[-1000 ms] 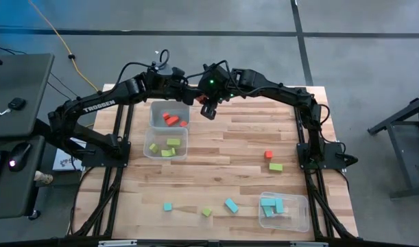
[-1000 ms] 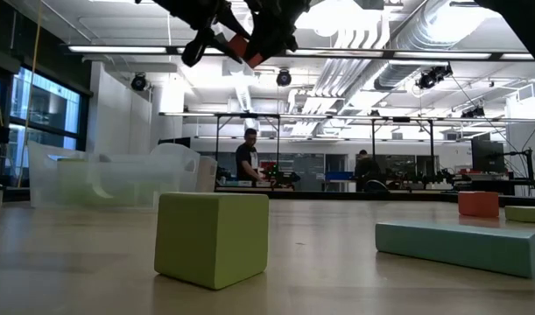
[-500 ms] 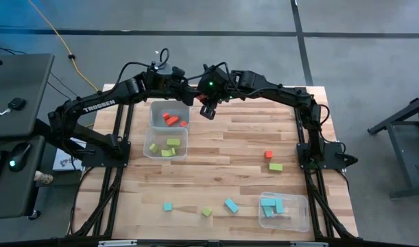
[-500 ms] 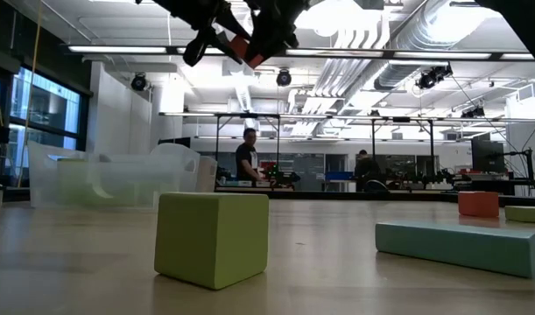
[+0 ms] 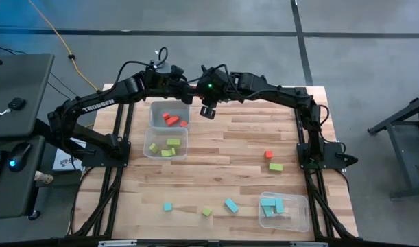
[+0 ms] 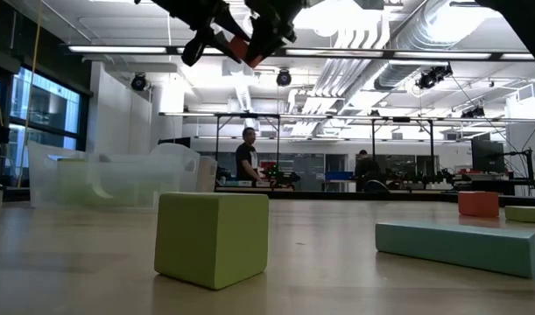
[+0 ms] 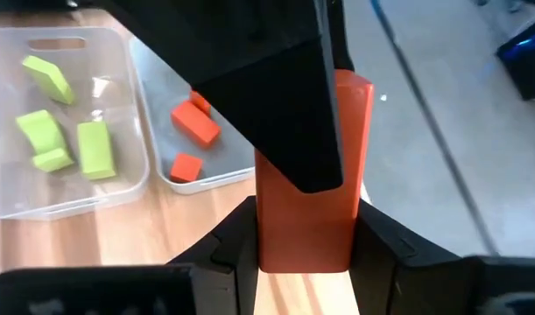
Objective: Sort & place blocks by color
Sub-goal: Put the orange block into the gray bin
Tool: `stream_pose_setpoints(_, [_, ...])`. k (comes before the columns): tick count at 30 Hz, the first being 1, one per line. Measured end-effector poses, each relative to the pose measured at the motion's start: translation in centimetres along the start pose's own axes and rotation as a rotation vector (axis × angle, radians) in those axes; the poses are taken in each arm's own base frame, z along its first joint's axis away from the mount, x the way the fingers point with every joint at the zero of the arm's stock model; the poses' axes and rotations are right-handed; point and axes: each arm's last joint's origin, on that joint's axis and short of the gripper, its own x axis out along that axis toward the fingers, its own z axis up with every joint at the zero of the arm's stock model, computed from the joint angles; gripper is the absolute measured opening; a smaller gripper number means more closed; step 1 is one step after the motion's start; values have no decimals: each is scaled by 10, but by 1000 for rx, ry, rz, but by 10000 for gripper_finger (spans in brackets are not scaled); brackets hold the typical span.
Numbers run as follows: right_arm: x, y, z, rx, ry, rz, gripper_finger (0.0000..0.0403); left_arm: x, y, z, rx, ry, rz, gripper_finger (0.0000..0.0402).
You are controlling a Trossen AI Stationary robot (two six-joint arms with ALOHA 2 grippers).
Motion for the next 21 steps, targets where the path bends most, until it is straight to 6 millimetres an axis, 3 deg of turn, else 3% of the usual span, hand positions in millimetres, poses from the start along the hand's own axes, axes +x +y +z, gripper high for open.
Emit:
stream_pose_setpoints(12, [-7,8,5,-76,-7,-198,110,2,1,-3,-48,56,-36,97])
stream_pose_setpoints(21, [-8,13,5,-118,-2,-190,110,1,1,-1,-64,40,-41,73])
